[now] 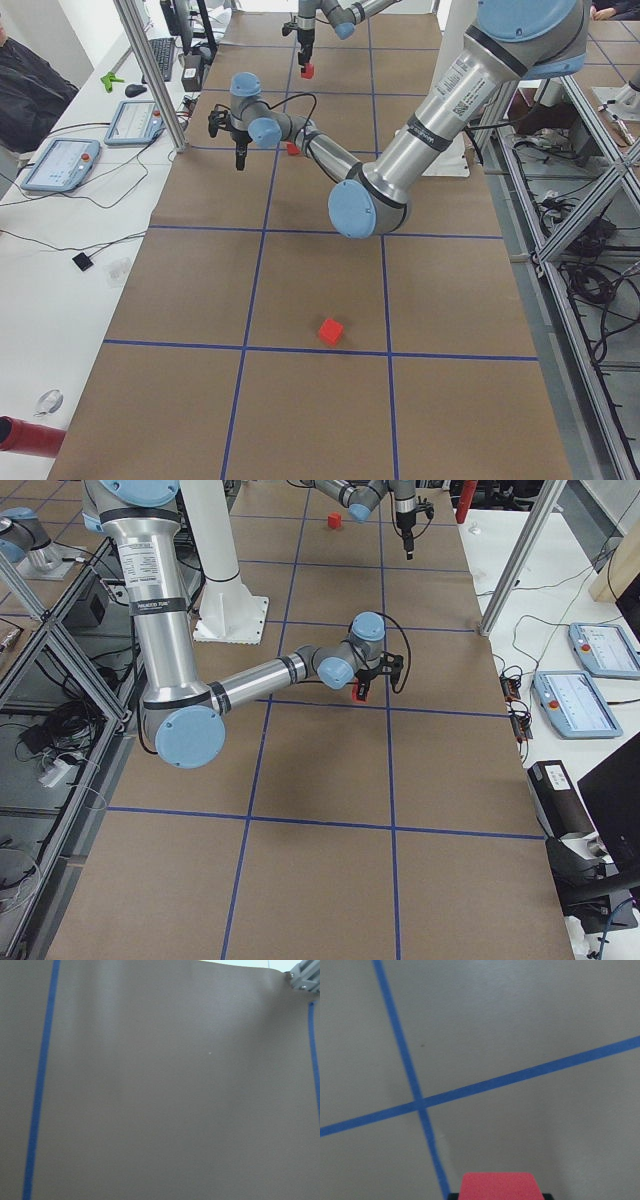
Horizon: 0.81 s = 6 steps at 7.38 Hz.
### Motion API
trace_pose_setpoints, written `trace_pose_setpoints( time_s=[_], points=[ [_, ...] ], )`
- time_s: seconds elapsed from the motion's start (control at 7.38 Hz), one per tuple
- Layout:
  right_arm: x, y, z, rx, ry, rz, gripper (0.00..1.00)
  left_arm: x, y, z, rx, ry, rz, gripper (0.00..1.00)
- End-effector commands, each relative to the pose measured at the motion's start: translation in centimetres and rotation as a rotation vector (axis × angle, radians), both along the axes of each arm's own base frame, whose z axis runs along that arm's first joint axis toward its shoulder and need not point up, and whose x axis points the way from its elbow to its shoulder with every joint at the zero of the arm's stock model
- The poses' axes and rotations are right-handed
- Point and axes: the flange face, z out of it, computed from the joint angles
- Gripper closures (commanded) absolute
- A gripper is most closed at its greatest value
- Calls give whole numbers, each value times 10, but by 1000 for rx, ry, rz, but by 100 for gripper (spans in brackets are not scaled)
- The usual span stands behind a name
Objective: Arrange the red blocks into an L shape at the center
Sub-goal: 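Carry the red cube with the right gripper beside the center cube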
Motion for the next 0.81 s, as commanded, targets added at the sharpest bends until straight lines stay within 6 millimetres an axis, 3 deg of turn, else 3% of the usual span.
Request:
trace_pose_setpoints(
  time_s=[0.0,0.14,0.27,0.41,0.54,0.68],
  points=[
    [-76,15,-81,156,-42,-39,100,-103,8,78,23,-21,50,0],
    [-105,21,-116,190,-47,-53,100,-142,11,111,38,-37,71,0],
    [-129,24,-159,180,-14,-72,100,-163,12,128,54,-55,81,0],
    [-165,40,-198,189,37,-96,100,-170,12,133,51,-60,76,0],
    [-190,54,-215,209,62,-109,100,-171,11,135,48,-62,75,0],
    [-211,59,-214,217,84,-121,100,-171,11,135,47,-61,74,0]
  ],
)
